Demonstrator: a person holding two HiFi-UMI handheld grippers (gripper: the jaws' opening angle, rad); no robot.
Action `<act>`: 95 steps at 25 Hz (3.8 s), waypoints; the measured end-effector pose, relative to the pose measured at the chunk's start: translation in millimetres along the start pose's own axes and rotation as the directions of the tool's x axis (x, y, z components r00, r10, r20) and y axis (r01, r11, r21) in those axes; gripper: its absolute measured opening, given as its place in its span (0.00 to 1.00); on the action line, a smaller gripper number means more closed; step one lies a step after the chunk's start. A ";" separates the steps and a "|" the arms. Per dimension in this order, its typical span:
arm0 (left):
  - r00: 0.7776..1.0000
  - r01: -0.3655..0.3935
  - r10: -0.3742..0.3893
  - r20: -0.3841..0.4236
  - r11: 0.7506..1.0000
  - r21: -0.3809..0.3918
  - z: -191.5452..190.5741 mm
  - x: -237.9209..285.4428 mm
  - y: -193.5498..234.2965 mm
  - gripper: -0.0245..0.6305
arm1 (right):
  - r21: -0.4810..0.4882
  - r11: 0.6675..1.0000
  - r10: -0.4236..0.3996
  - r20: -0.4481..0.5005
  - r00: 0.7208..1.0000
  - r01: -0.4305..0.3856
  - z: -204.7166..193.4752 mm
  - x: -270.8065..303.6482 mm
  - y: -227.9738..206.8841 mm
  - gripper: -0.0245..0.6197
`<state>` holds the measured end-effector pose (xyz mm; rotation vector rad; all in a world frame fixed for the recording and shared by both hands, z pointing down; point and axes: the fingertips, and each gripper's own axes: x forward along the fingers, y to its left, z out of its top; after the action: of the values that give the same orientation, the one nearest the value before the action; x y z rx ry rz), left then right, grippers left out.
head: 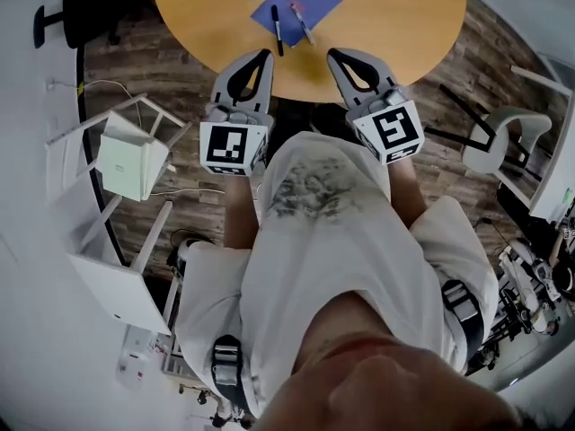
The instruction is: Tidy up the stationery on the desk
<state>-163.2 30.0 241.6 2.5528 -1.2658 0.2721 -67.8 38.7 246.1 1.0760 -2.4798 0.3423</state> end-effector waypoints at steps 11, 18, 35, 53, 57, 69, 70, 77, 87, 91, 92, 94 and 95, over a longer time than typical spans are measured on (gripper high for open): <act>0.991 0.097 -0.097 -0.097 0.995 -0.003 -50.7 53.0 38.5 0.05 | 0.014 0.997 -0.069 -0.074 0.995 0.070 -41.7 54.3 -18.4 0.13; 0.976 0.153 -0.149 -0.158 0.988 0.010 -79.9 80.9 51.3 0.05 | 0.073 0.992 -0.097 -0.118 0.988 0.106 -75.9 77.4 -26.8 0.13; 0.906 0.242 -0.203 -0.371 0.968 0.061 -174.8 127.3 79.8 0.05 | 0.128 0.983 -0.095 -0.258 0.961 0.132 -155.2 140.1 -24.1 0.13; 0.765 0.305 -0.189 -0.615 0.948 0.088 -241.3 154.5 104.7 0.05 | 0.175 0.974 -0.057 -0.411 0.910 0.140 -216.5 179.9 -10.6 0.13; 0.759 0.307 -0.201 -0.619 0.949 0.068 -242.5 155.2 105.8 0.05 | 0.176 0.974 -0.052 -0.429 0.902 0.140 -222.8 184.5 -10.8 0.13; 0.773 0.266 -0.176 -0.609 0.962 0.059 -243.9 154.2 100.8 0.05 | 0.144 0.983 -0.043 -0.435 0.900 0.117 -227.0 180.0 -13.9 0.13; 0.774 0.263 -0.176 -0.608 0.963 0.056 -244.4 154.0 98.8 0.05 | 0.143 0.983 -0.041 -0.436 0.899 0.115 -228.2 178.0 -15.2 0.13; 0.783 0.206 -0.149 -0.603 0.978 0.027 -248.5 153.9 77.9 0.05 | 0.124 0.990 -0.011 -0.445 0.895 0.074 -236.1 160.4 -32.9 0.13; 0.807 0.063 -0.075 -0.585 0.997 -0.041 -252.6 152.8 54.8 0.05 | 0.070 0.997 0.059 -0.457 0.888 -0.030 -242.1 145.4 -57.2 0.13; 0.815 0.015 -0.050 -0.578 0.998 -0.065 -254.2 154.9 45.6 0.05 | 0.057 0.996 0.088 -0.463 0.882 -0.070 -243.8 139.7 -66.7 0.13; 0.815 0.006 -0.046 -0.577 0.997 -0.071 -254.6 156.1 42.6 0.05 | 0.051 0.996 0.093 -0.464 0.881 -0.078 -245.4 138.2 -69.6 0.13; 0.817 -0.011 -0.038 -0.575 0.997 -0.082 -255.1 158.3 36.4 0.05 | 0.040 0.995 0.101 -0.468 0.878 -0.092 -247.4 134.9 -76.3 0.13; 0.818 -0.020 -0.034 -0.574 0.996 -0.088 -255.0 159.3 33.0 0.05 | 0.038 0.994 0.104 -0.470 0.877 -0.098 -247.7 133.1 -80.0 0.13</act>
<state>-105.6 -24.4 533.5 2.1401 -0.9965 0.8887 -22.9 -6.0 531.4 0.7547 -2.0963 0.5784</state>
